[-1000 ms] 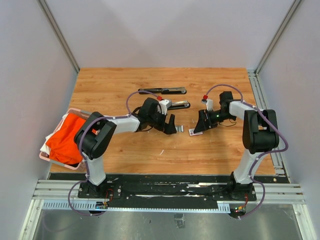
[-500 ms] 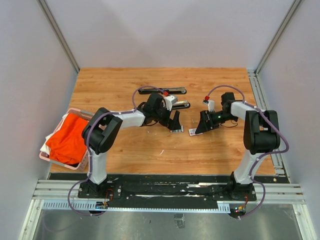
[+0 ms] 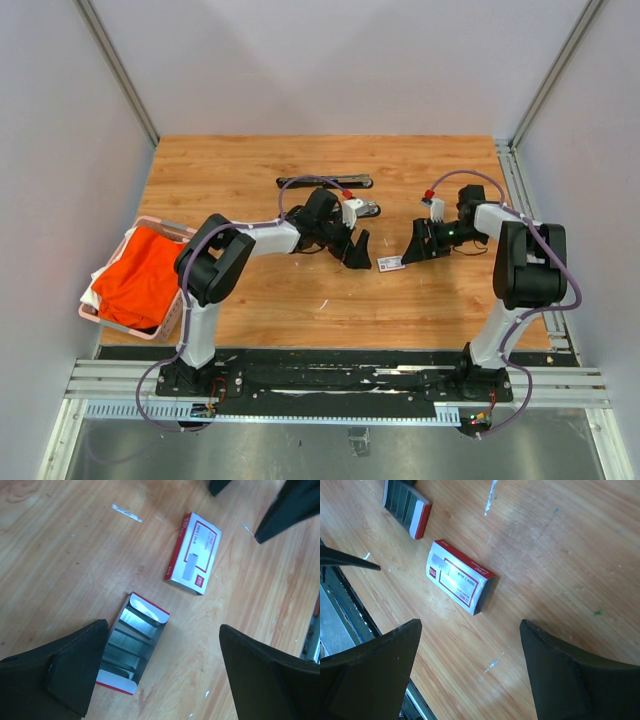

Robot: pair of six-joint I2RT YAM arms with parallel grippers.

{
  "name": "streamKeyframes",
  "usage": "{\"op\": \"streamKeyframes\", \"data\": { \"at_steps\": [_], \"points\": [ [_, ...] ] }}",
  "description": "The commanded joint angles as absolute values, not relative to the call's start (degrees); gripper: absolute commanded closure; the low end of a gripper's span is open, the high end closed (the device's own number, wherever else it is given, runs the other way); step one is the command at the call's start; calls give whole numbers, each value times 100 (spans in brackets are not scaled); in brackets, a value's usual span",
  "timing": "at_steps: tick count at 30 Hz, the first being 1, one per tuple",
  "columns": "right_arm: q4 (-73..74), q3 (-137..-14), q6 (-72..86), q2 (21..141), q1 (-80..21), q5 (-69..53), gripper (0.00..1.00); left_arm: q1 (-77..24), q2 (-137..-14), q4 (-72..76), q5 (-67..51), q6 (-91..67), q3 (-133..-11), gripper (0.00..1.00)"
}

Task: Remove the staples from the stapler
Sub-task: Close the staple box at the center of the board.

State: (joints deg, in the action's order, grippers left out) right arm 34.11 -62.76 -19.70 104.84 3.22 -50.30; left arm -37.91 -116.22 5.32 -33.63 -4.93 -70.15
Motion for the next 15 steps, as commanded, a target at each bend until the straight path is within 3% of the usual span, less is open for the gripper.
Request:
{"op": "streamKeyframes", "data": {
  "at_steps": [1, 15],
  "points": [
    [3437, -6205, -2043, 10384, 523, -4855, 18, -3923, -11747, 329, -3679, -286, -7032, 2],
    [3445, -6251, -1986, 10562, 521, -5041, 18, -3929, -11570, 327, -3560, -421, -6608, 4]
  ]
}}
